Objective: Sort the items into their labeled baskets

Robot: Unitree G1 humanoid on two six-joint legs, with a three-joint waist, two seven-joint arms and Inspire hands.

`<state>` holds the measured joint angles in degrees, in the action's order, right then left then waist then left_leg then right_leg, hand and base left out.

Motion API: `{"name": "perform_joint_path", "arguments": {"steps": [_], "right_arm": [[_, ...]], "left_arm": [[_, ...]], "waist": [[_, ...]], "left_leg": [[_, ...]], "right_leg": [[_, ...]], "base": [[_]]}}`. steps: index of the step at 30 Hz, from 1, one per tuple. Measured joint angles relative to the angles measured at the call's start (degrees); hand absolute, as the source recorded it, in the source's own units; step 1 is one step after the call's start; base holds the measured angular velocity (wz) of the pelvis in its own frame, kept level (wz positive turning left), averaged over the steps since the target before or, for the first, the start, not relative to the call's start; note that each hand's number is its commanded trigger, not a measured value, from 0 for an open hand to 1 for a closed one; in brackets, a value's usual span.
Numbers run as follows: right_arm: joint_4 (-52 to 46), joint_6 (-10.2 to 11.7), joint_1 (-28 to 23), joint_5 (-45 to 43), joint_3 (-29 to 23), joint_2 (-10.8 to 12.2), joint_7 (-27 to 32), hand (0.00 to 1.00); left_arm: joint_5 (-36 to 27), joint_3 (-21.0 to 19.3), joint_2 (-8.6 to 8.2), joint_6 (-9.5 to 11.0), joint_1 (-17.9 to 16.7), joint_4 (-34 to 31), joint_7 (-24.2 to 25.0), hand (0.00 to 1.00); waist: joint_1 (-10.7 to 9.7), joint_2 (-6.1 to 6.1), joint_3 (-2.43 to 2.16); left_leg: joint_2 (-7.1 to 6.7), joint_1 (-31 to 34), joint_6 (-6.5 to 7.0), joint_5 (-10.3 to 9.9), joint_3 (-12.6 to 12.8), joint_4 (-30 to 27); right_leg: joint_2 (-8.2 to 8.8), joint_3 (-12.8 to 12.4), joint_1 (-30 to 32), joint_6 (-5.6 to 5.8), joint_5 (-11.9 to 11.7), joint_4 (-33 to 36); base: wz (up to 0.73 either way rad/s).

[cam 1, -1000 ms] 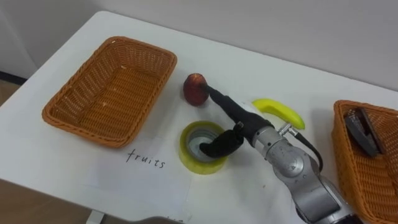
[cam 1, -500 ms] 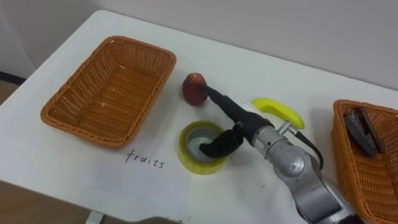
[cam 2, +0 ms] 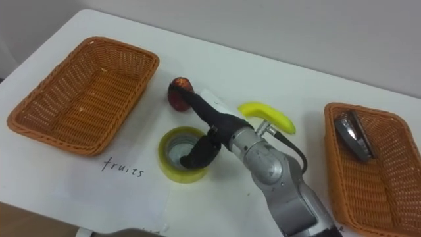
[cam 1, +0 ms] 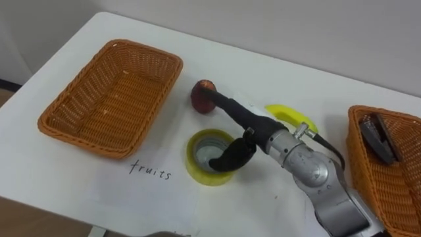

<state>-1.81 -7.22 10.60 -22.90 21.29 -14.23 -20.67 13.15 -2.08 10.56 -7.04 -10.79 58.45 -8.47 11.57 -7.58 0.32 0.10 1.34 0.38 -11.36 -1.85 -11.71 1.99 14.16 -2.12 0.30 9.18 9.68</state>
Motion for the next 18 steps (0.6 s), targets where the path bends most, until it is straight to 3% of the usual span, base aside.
{"name": "perform_joint_path", "arguments": {"steps": [4, 18], "right_arm": [[0.0, -0.4, -0.1, -3.2, 0.0, -1.6, -4.4, 0.0], [-1.3, -1.7, -0.1, -6.2, -0.2, -2.0, -12.6, 0.0]], "left_arm": [[0.1, -0.1, 0.5, 0.0, 0.1, 0.2, 0.7, 0.0], [0.4, -0.1, 1.64, 0.0, 2.2, 3.6, 0.5, 0.0]], "waist": [[0.2, -0.11, -0.08], [1.1, -0.78, 0.05]], "left_leg": [[0.07, -0.4, 0.0, 0.0, 0.5, 0.0], [0.09, -1.0, 0.03, 0.0, 1.1, 0.2]], "right_leg": [[-0.05, -0.6, -0.1, 0.0, 0.0, 0.0], [-0.07, -1.3, -0.4, -0.22, -0.1, 0.1]], "base": [[-0.06], [-0.03]]}}
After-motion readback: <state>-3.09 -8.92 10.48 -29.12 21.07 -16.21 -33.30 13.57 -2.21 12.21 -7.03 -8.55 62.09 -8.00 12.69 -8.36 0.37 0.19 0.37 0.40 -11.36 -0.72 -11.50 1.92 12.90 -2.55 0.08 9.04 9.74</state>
